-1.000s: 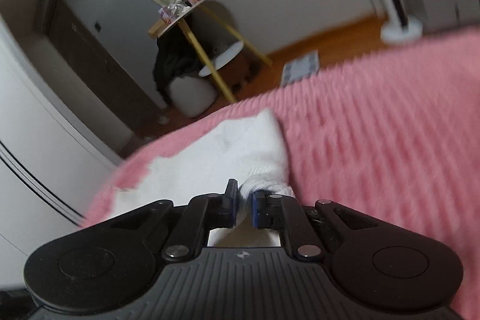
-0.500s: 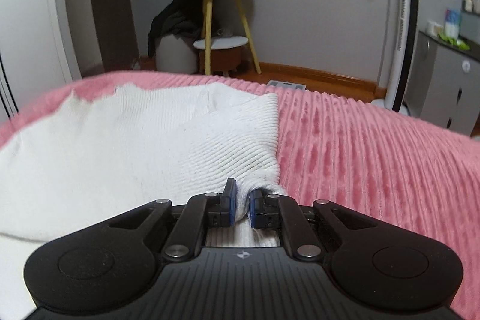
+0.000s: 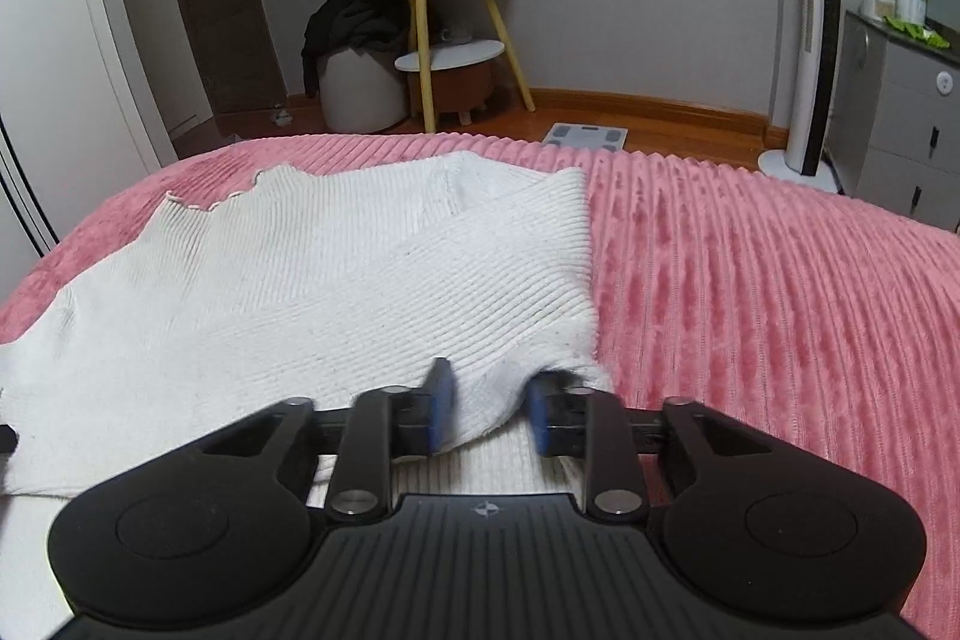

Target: Fold small clothes

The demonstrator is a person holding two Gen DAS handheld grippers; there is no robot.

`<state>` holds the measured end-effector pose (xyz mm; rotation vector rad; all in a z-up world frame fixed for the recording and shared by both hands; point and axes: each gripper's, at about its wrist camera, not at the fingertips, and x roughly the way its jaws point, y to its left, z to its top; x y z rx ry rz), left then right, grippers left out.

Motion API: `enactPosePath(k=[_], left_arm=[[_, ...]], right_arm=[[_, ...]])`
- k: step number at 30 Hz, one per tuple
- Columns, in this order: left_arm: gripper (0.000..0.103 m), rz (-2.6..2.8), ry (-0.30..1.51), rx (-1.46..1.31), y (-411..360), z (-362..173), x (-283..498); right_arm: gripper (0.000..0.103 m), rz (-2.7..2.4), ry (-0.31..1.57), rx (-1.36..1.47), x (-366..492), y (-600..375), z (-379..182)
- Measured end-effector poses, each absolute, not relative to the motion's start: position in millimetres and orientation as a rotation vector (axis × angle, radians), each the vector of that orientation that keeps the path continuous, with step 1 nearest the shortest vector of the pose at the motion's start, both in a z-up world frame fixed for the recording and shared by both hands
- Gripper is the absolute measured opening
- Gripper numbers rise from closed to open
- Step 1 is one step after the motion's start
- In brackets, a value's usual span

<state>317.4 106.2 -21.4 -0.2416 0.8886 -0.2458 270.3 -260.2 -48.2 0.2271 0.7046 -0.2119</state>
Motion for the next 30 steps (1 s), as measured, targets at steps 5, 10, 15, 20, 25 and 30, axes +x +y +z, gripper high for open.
enactPosePath(k=[5,10,15,20,25,30], left_arm=[[0.009,-0.216,0.793,-0.152,97.5,-9.1,317.1],[0.019,-0.179,0.833,-0.129,103.4,-19.2,321.2],[0.095,-0.104,0.718,-0.3,156.7,-10.1,297.8],[0.095,0.165,0.648,-0.49,252.8,-15.4,287.9],[0.086,0.381,0.611,-0.713,350.9,-35.6,276.1],[0.085,0.329,0.56,-0.944,412.4,-50.6,281.3]], right_arm=[[0.009,-0.268,0.638,0.148,263.6,-253.7,-41.8],[0.012,-0.282,0.699,0.105,267.2,-249.2,-55.2],[0.04,-0.278,0.723,0.105,248.3,-236.9,-37.0],[0.051,-0.166,0.662,0.064,210.4,-194.6,-28.7],[0.051,-0.043,0.615,0.054,195.4,-148.2,-35.4],[0.051,0.017,0.639,0.076,197.9,-122.3,-51.8]])
